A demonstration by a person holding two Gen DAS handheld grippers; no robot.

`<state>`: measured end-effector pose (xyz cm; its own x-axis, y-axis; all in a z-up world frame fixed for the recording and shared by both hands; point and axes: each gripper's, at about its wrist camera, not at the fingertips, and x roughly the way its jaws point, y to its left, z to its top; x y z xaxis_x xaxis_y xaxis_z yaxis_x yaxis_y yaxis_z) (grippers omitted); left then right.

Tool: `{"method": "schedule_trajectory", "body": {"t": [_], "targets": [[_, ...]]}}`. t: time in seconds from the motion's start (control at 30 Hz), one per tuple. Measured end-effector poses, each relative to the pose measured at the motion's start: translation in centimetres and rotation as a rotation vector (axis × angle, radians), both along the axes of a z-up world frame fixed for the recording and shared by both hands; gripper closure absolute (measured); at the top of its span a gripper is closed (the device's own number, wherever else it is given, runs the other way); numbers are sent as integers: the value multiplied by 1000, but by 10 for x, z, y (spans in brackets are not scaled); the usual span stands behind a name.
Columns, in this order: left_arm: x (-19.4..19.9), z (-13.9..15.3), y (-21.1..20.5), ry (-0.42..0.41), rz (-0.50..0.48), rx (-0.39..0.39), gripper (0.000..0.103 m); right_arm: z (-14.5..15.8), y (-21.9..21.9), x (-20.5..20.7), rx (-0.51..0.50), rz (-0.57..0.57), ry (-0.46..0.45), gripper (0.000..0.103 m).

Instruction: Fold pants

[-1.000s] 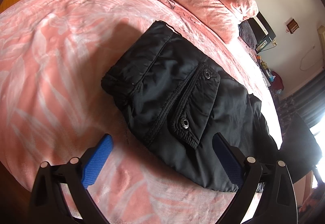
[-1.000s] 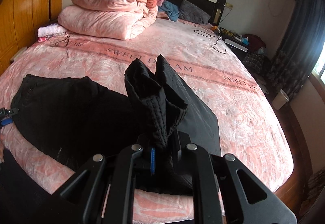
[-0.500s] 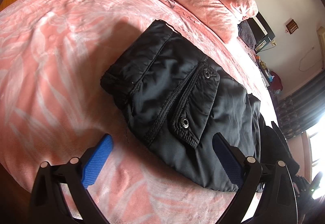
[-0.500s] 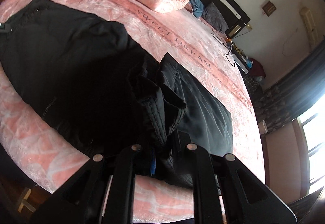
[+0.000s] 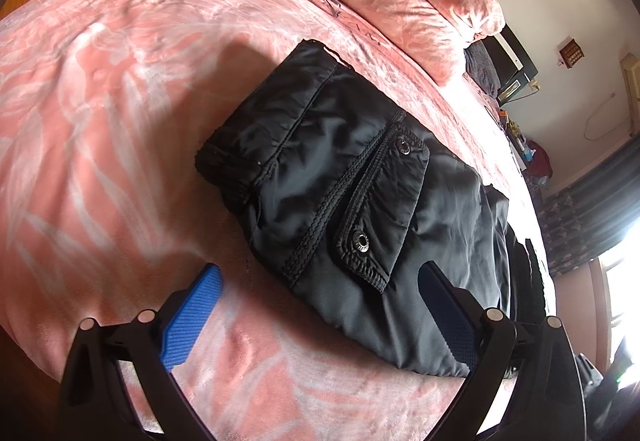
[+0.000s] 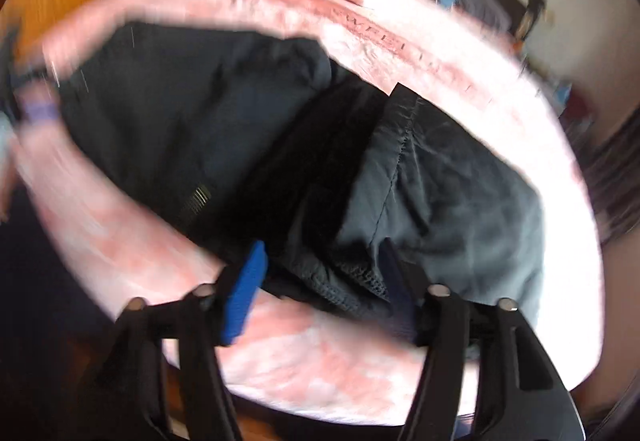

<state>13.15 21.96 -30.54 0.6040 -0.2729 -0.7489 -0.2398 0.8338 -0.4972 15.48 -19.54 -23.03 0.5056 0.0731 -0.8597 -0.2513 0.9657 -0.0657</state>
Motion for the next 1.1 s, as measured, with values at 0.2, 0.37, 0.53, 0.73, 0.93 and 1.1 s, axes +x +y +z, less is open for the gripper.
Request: {"method": "schedule_trajectory", "body": {"t": [0.2, 0.37, 0.53, 0.73, 0.93, 1.1], "targets": [[-1, 1, 1, -14, -3, -15, 4, 24, -49, 36, 187, -157, 65, 39], [-2, 1, 3, -14, -6, -21, 4, -3, -38, 56, 94, -167, 158, 40], [-3, 1, 4, -20, -10, -25, 4, -25, -41, 63, 145, -197, 239, 93], [-1, 0, 7, -19, -15, -33, 4, -4, -36, 52, 239, -180, 206, 100], [0, 0, 6, -20, -21, -33, 4, -15, -24, 55, 243, -157, 249, 100], [1, -2, 7, -11, -17, -34, 4, -22, -21, 55, 227, -140, 261, 94]]}}
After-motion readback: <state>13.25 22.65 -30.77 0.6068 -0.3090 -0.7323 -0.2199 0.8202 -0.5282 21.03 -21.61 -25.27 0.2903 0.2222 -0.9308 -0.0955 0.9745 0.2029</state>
